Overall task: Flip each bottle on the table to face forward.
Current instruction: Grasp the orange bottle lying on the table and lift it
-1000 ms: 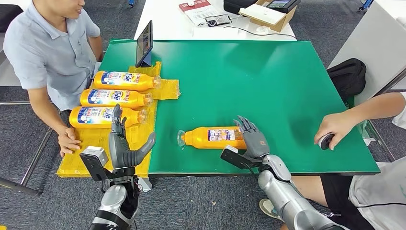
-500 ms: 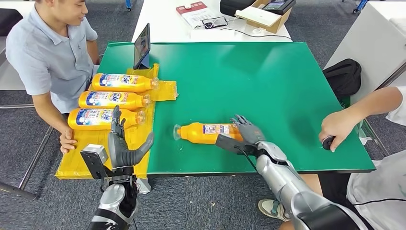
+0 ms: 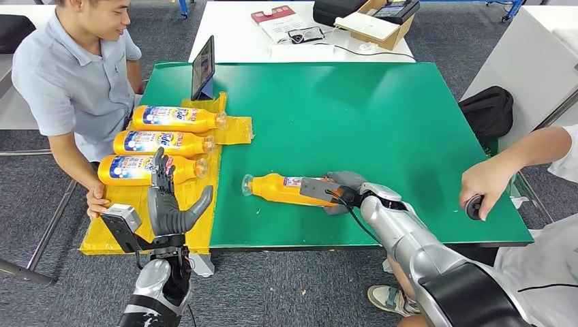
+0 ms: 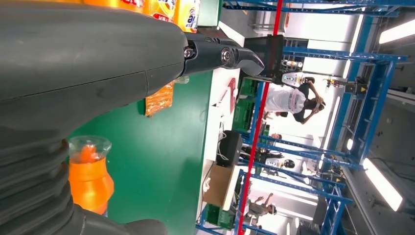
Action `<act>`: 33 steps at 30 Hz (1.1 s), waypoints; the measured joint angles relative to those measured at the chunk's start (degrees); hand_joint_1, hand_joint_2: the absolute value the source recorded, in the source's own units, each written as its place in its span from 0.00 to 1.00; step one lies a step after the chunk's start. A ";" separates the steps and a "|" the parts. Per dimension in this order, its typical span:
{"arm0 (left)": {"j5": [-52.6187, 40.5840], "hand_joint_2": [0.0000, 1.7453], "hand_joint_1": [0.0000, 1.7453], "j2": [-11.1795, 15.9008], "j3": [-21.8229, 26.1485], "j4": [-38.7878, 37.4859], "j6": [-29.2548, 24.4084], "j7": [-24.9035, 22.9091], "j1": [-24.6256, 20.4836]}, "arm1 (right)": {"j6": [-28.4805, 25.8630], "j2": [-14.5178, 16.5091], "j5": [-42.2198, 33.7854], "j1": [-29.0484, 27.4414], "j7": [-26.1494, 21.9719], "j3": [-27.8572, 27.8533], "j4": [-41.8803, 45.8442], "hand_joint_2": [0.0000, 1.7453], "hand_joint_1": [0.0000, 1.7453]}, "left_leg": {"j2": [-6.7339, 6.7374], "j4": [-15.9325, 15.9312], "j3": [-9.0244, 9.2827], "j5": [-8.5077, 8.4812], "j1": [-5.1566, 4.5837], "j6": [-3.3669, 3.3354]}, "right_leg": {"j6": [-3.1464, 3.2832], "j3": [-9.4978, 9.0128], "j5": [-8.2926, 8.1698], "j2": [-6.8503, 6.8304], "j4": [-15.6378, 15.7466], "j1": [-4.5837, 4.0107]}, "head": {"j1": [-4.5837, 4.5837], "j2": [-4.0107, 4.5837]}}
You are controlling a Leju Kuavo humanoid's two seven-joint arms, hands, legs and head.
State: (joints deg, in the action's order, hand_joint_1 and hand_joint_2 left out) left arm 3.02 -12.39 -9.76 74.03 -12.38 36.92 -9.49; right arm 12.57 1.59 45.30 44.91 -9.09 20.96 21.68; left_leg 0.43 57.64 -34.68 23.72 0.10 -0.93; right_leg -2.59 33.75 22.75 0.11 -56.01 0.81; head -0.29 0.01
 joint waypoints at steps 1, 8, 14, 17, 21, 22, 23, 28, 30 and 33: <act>0.02 1.00 0.00 0.00 0.03 0.00 0.02 0.03 -0.01 | -0.03 0.01 -0.14 0.01 -0.28 0.00 -0.06 1.00 1.00 | 0.00 0.00 -0.01 0.01 0.00 0.00 | 0.00 0.01 0.00 0.00 0.00 0.00 | 0.00 -0.01; 0.60 1.00 0.00 0.00 0.22 0.00 0.02 0.24 -0.02 | -0.14 -0.01 -2.73 0.09 -3.23 -0.03 -0.32 1.00 1.00 | 0.00 0.00 -0.06 0.03 0.01 0.02 | 0.01 0.10 0.01 0.00 0.00 -0.01 | 0.00 0.01; 0.76 1.00 0.00 0.00 0.61 0.00 0.01 0.34 -0.02 | -0.24 -0.02 -4.03 0.00 -4.54 -0.04 -0.33 1.00 1.00 | 0.00 0.00 -0.08 0.02 0.01 0.02 | 0.01 0.10 0.01 0.00 0.00 -0.01 | 0.00 -0.01; 0.78 1.00 0.00 0.00 0.74 0.00 0.01 0.37 -0.02 | -0.29 -0.02 -4.20 -0.06 -4.67 -0.04 -0.33 1.00 1.00 | 0.00 0.00 -0.09 0.02 0.01 0.02 | 0.01 0.11 0.01 0.00 0.00 -0.01 | 0.01 0.00; 1.17 1.00 0.00 0.00 0.86 0.01 -0.03 0.45 0.03 | -1.30 0.00 -7.95 -0.88 -8.42 -0.64 -0.21 1.00 1.00 | -0.01 0.00 -0.13 0.02 0.01 0.02 | 0.01 0.12 0.01 -0.01 0.00 -0.01 | 0.00 0.00; 1.41 1.00 0.00 0.00 0.89 0.02 0.00 0.48 0.09 | -1.66 0.04 -9.81 -1.46 -10.12 -1.09 -0.03 1.00 1.00 | -0.02 0.00 -0.16 0.02 0.01 0.02 | 0.01 0.13 0.01 -0.01 0.00 -0.01 | 0.00 0.00; 1.88 1.00 0.00 0.00 0.94 0.04 0.18 0.44 0.21 | -1.94 0.13 -11.93 -2.17 -11.78 -1.74 0.33 1.00 1.00 | -0.02 0.00 -0.19 0.02 0.01 0.02 | 0.01 0.16 0.01 -0.01 -0.01 -0.01 | 0.00 0.00; 5.13 1.00 0.00 -0.01 1.56 0.62 1.85 -0.11 1.70 | -3.13 0.81 -21.72 -6.11 -15.55 -5.36 3.56 1.00 1.00 | -0.04 0.00 -0.46 -0.01 0.01 0.02 | 0.01 0.39 0.01 -0.02 -0.04 -0.01 | -0.01 -0.01; 5.40 1.00 0.00 -0.02 1.77 1.68 0.98 0.31 2.72 | -4.22 1.05 -25.35 -7.86 -15.84 -6.83 5.45 1.00 1.00 | -0.11 0.00 -0.62 -0.02 0.01 0.01 | 0.01 0.50 0.01 -0.05 -0.04 -0.01 | -0.01 -0.01; 4.65 1.00 0.00 -0.01 2.10 4.60 -0.91 0.72 4.83 | -7.63 1.50 -30.34 -10.78 -16.83 -9.21 9.49 1.00 1.00 | -0.19 0.00 -0.71 -0.02 0.01 0.01 | -0.01 0.56 0.03 -0.08 -0.05 -0.01 | -0.01 -0.01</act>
State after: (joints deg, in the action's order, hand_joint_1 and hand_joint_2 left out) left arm 7.67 -12.40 -7.67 78.63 -13.28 37.63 -4.65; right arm 4.93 3.09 14.96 34.13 -25.92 11.75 31.17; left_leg 0.23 57.64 -35.39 23.70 0.11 -0.92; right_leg -2.60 34.32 22.78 0.03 -56.06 0.81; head -0.30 0.00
